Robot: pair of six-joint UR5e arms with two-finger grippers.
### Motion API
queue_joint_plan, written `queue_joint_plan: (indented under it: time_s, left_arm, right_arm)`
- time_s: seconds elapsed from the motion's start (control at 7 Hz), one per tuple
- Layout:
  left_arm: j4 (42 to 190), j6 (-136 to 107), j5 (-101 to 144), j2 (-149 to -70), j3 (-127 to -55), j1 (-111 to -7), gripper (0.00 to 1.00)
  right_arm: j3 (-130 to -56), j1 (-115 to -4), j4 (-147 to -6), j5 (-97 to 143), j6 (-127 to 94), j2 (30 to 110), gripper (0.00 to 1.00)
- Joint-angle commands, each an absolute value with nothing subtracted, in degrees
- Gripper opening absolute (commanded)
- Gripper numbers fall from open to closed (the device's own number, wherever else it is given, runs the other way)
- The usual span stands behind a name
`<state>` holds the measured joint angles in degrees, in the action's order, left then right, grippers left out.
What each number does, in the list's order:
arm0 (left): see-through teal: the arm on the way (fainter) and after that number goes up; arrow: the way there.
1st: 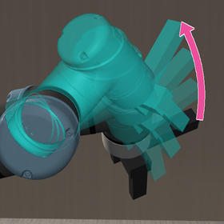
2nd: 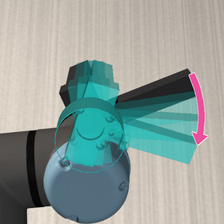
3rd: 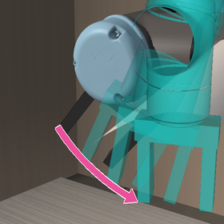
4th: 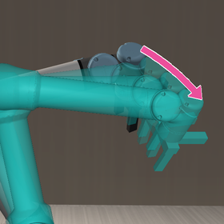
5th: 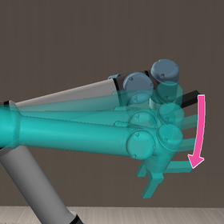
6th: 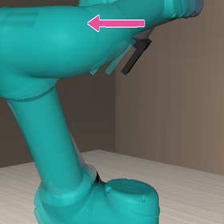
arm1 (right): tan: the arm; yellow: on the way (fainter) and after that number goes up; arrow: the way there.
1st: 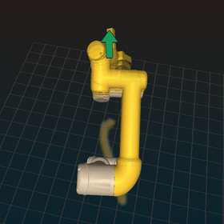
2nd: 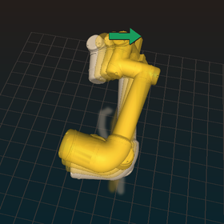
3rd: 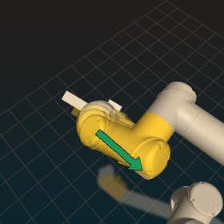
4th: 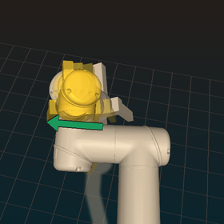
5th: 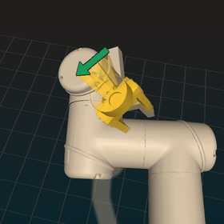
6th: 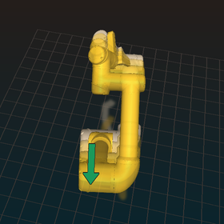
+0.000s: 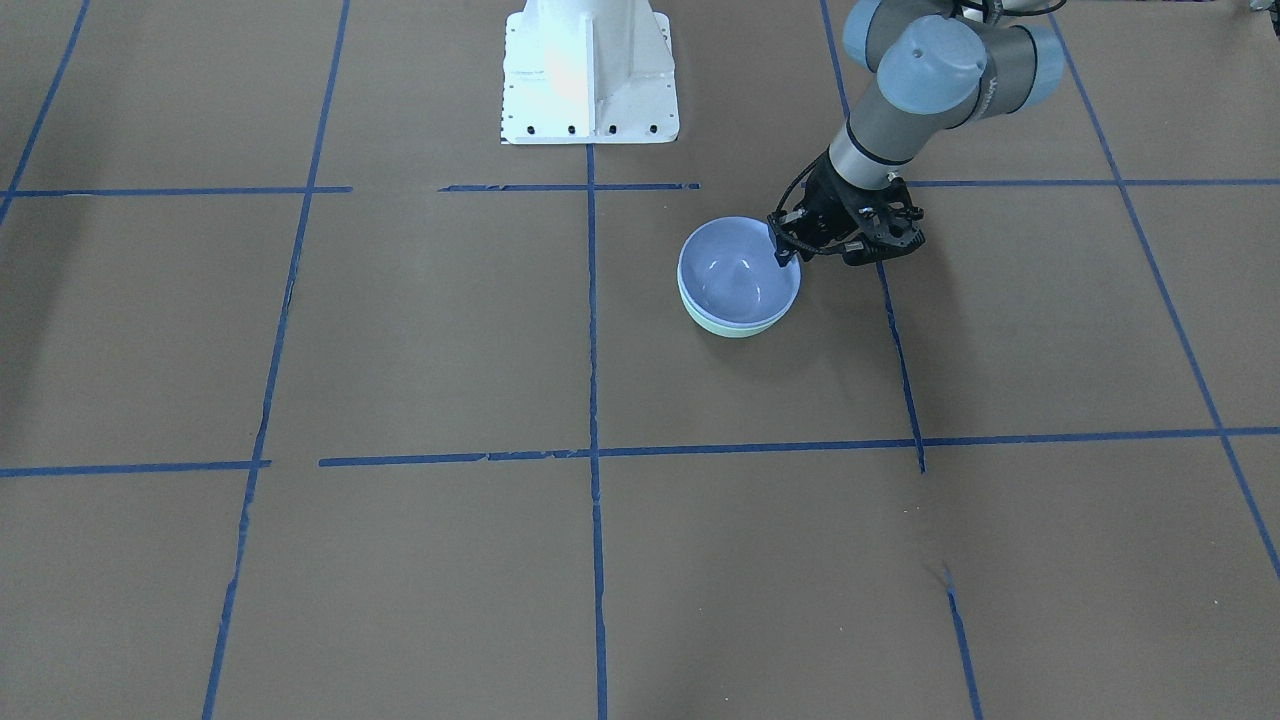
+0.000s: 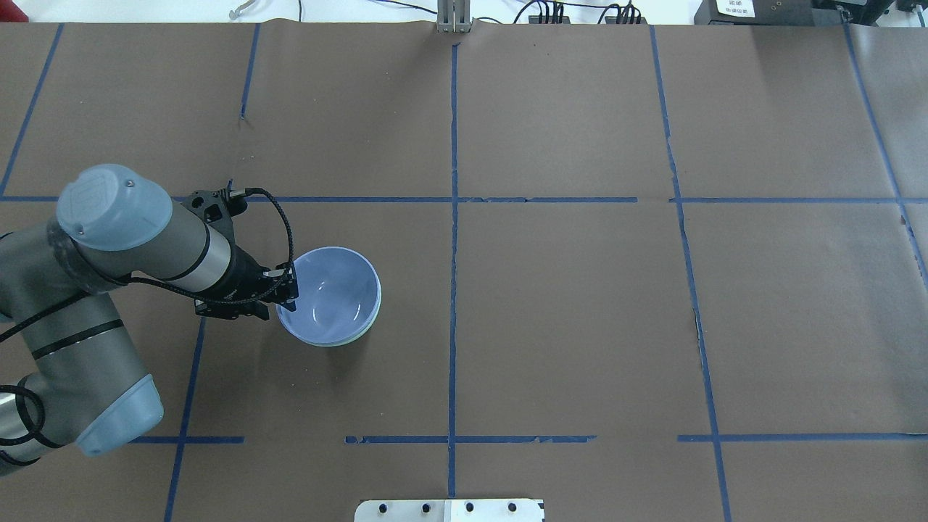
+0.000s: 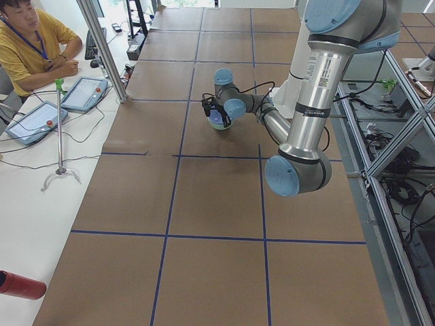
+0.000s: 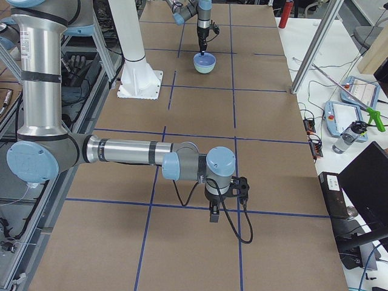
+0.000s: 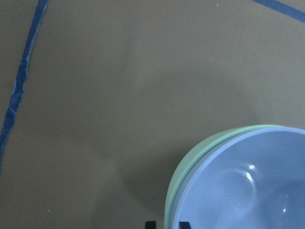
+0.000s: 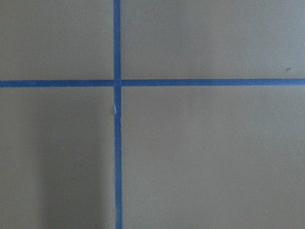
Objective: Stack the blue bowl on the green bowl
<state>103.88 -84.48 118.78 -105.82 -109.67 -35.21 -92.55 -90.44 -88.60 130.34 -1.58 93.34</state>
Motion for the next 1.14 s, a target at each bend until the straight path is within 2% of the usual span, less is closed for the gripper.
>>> queue_joint_plan:
  time_s: [0.0,0.14,0.57,1.0]
  left_arm:
    - [103.9,-82.8,119.4,-104.6,-113.7,-36.2,1.00]
    - [103.8,-75.8,119.5,-101.2,-115.6,-37.4,1.00]
    - [102.8,-36.4,130.8,-89.4,-114.9,-58.3,1.00]
    - [94.8,3.9,131.7,-82.9,-106.5,-79.3,1.00]
  right_arm:
    - [-92.5,-90.4,-88.6,130.3,-1.6,93.3,1.00]
    - [-92.5,-90.4,-88.6,130.4,-1.6,93.3,1.00]
    - [-92.5,-90.4,-88.6,130.3,-1.6,93.3,1.00]
    - [-92.5,-90.4,-88.6,130.3,-1.6,93.3,1.00]
